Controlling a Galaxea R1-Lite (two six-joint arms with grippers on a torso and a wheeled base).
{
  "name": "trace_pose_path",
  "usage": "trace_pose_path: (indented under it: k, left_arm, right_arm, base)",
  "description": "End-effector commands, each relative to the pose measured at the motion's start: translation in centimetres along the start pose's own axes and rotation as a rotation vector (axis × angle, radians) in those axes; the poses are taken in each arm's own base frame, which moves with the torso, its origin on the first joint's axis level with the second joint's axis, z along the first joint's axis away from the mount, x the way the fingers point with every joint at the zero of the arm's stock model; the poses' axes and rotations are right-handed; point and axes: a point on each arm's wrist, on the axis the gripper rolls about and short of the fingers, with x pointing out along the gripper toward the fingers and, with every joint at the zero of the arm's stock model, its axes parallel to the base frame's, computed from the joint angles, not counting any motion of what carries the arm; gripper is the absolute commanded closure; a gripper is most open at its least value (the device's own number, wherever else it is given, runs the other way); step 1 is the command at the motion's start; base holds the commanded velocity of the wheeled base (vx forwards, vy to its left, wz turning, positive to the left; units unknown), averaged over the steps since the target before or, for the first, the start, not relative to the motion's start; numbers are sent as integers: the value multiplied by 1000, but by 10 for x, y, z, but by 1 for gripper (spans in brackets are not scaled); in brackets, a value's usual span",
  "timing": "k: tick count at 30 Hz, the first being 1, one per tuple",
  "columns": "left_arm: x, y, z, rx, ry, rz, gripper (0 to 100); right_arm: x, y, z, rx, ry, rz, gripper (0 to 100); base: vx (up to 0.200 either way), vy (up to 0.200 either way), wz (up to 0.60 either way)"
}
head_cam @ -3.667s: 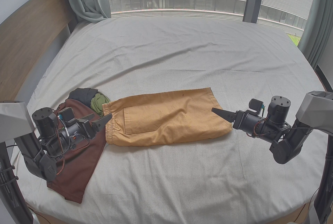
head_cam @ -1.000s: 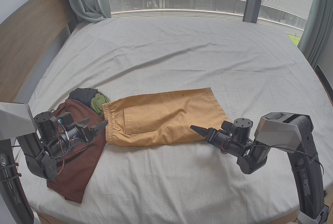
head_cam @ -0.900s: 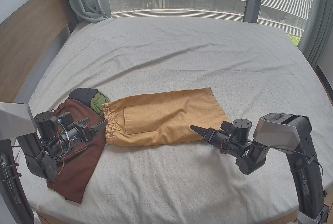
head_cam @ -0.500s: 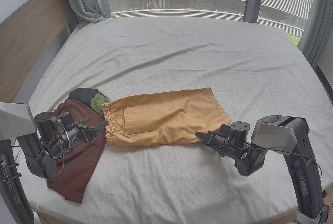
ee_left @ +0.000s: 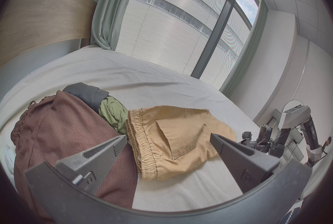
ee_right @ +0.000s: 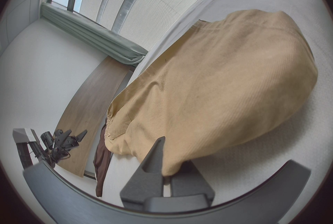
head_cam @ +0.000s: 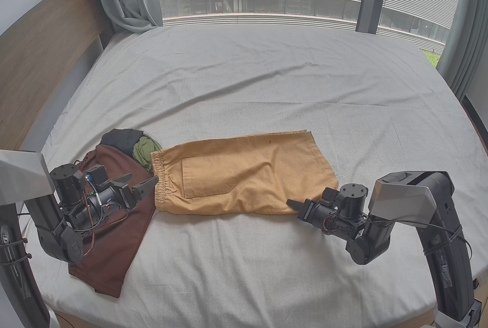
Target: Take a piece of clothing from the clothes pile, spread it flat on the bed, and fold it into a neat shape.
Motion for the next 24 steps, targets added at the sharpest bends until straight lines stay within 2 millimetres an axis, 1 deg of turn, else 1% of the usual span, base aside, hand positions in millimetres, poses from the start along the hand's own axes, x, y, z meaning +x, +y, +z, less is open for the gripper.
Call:
trace_pose_path:
  k: [1,3,8,15,17,21,24]
  left_arm:
    - [0,-1,-1,-1,3,-2,0]
    - [0,-2,0,-1,3,-4,0]
    - [1,-1,-2,-5,9,-4,0]
    - [-2,-1,-3,-8,12,1,0]
    - [-1,-1,-4,-9,16,-1,0]
    - [-1,-2,-5,-9,22,-4,0]
    - [-2,-3,-1,-10,8,-6,0]
  right_arm:
    - [-7,2,-2,-12,13,-9,100]
    - [-12,2,-2,-12,13,-11,100]
    - [-15,3,2,-16,-1,-9,100]
    - [-30,20,11,-18,8,-9,100]
    - [-37,22,9,-20,26,-23,100]
    - [-48,18,2,-44,64,-57,100]
    - [-61,18,-5,-51,97,-80,100]
  base:
    - [0,0,0]
    - [0,0,0]
    - [0,0,0]
    - [0,0,0]
    - [0,0,0]
    - [0,0,0]
    - [0,0,0]
